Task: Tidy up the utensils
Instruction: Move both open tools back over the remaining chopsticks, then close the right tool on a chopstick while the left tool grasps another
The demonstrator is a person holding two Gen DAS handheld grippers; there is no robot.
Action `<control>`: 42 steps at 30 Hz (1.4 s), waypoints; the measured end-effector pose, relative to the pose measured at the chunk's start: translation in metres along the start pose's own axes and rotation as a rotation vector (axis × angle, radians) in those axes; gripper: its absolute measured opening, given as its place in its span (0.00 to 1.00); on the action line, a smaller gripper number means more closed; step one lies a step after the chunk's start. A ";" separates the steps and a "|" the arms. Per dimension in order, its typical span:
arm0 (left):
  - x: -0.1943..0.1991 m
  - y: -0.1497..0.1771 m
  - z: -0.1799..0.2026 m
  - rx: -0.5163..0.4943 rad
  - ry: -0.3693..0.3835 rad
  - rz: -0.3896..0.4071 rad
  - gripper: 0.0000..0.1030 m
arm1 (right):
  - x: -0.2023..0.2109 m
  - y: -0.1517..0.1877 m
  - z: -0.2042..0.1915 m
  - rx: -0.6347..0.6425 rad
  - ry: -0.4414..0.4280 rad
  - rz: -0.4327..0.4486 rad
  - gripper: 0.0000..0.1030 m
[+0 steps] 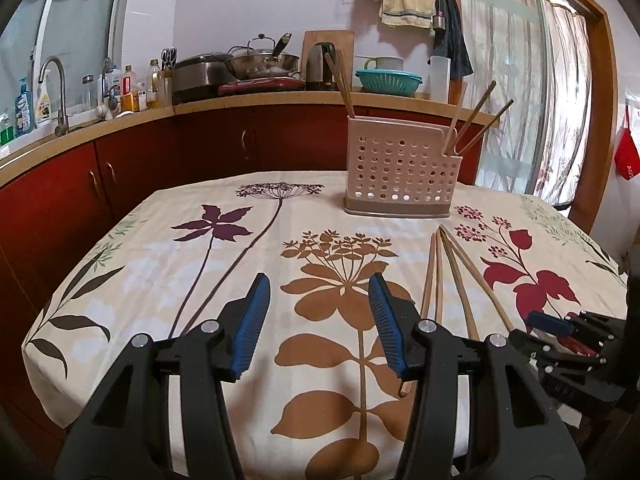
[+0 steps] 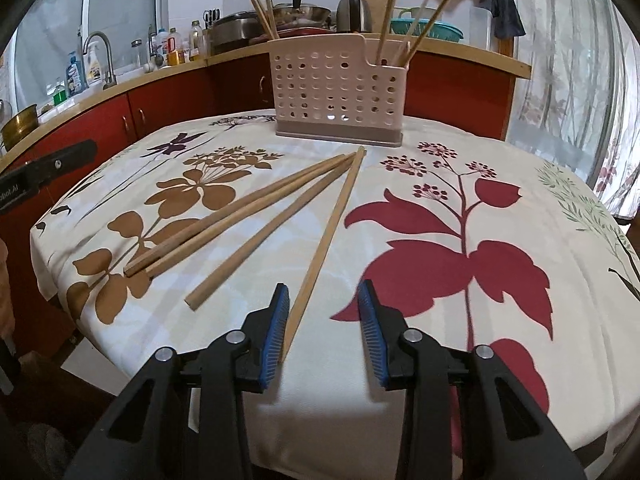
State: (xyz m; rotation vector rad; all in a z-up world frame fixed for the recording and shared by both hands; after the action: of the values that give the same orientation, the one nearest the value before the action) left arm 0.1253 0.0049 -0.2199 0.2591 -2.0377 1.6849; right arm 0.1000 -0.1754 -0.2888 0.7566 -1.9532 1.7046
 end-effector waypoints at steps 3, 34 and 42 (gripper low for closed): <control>-0.002 0.003 0.005 -0.009 0.007 -0.008 0.49 | 0.001 0.000 0.005 -0.006 0.001 -0.003 0.29; -0.018 0.048 0.068 -0.108 0.165 -0.108 0.35 | 0.019 -0.001 0.066 -0.081 0.037 0.016 0.05; -0.027 0.060 0.069 -0.092 0.178 -0.143 0.30 | 0.018 -0.001 0.065 -0.086 0.027 0.017 0.05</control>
State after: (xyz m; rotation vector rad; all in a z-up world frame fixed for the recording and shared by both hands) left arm 0.1057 -0.0525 -0.2935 0.2109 -1.9119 1.4701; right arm 0.0888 -0.2418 -0.2861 0.6851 -2.0059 1.6207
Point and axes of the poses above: each gripper's, at about its wrist camera, not at the fingertips, and x roughly against the way its jaws point, z to its right, y to its underside, the point moved 10 cm from there along -x, roughly the way its jaws point, and after that the axes turned 9 degrees about -x, right-handed, at the moved point
